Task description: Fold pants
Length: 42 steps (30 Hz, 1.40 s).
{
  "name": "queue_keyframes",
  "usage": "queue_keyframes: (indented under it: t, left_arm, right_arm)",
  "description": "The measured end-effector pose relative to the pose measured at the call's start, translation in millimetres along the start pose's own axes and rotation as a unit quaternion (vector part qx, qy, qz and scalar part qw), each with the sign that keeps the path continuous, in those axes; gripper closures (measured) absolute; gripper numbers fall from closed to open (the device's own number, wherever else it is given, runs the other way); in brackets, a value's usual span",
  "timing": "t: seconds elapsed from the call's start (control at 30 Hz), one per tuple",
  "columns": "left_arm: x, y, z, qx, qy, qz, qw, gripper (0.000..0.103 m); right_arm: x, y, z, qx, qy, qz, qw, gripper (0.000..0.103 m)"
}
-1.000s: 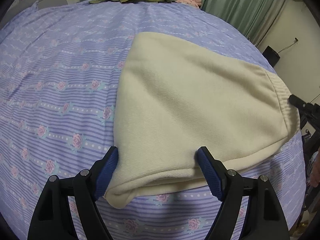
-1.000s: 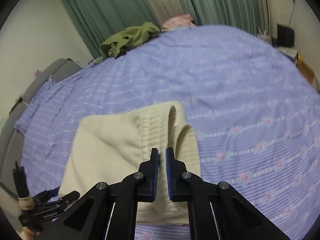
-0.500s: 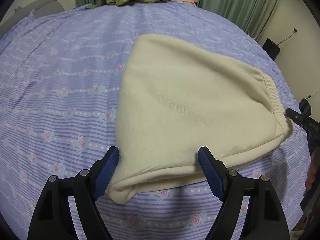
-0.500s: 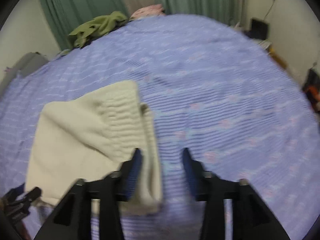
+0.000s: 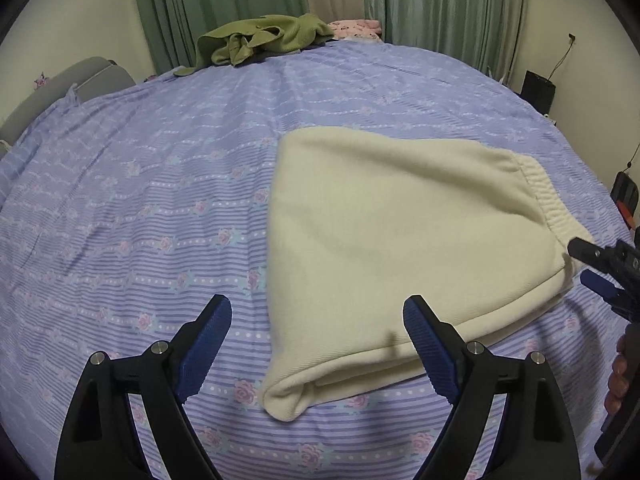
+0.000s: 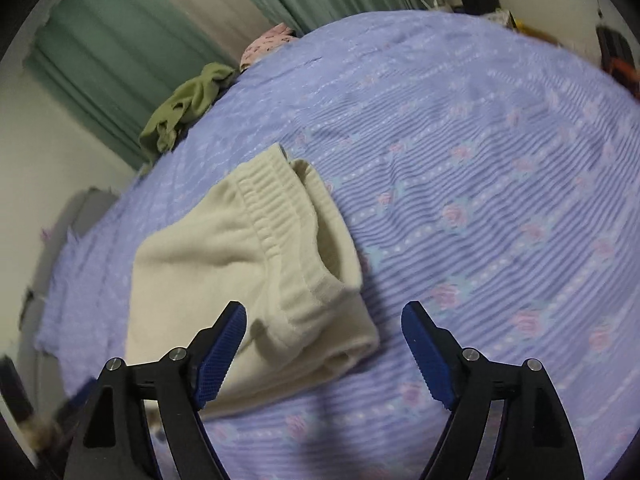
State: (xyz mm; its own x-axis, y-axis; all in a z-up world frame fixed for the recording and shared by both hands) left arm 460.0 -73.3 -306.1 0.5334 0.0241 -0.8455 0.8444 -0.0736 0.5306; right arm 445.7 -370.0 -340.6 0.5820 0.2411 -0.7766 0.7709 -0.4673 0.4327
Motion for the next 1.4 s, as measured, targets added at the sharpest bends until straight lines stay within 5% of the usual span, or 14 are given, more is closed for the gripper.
queue_keyframes:
  t: [0.5, 0.83, 0.97, 1.07, 1.4]
  left_arm:
    - [17.5, -10.6, 4.0, -0.016, -0.003, -0.022, 0.9996, 0.015]
    - [26.2, -2.2, -17.6, -0.063, -0.041, -0.027, 0.9968, 0.015]
    - [28.3, 14.2, -21.1, -0.06, -0.086, -0.022, 0.9943, 0.015]
    - [31.8, 25.2, -23.0, -0.072, -0.136, -0.022, 0.9879, 0.015]
    - [85.5, 15.9, -45.1, -0.127, -0.217, -0.097, 0.963, 0.015]
  right_arm:
    - [41.5, -33.0, 19.6, 0.093, 0.099, -0.052, 0.989, 0.019]
    - [72.1, -16.2, 0.5, 0.098, 0.106, -0.068, 0.987, 0.016]
    - [58.2, -14.1, -9.3, 0.083, 0.075, -0.058, 0.992, 0.045]
    - [50.3, -12.3, -10.5, 0.106, 0.054, -0.05, 0.992, 0.054]
    - [50.4, -5.2, -29.2, 0.016, -0.059, -0.03, 0.998, 0.056]
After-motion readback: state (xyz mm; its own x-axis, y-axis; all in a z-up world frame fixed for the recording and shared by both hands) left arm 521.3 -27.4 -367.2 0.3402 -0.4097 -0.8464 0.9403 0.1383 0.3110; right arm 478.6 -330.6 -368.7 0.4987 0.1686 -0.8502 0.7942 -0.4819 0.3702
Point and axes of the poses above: each gripper's, at about its wrist camera, not at the fingertips, and x roughly the way its jaws point, z to its right, y to its top, the point moved 6 cm from there along x, roughly the way its jaws point, and after that the axes turned 4 degrees about -z, right-handed, at the moved point
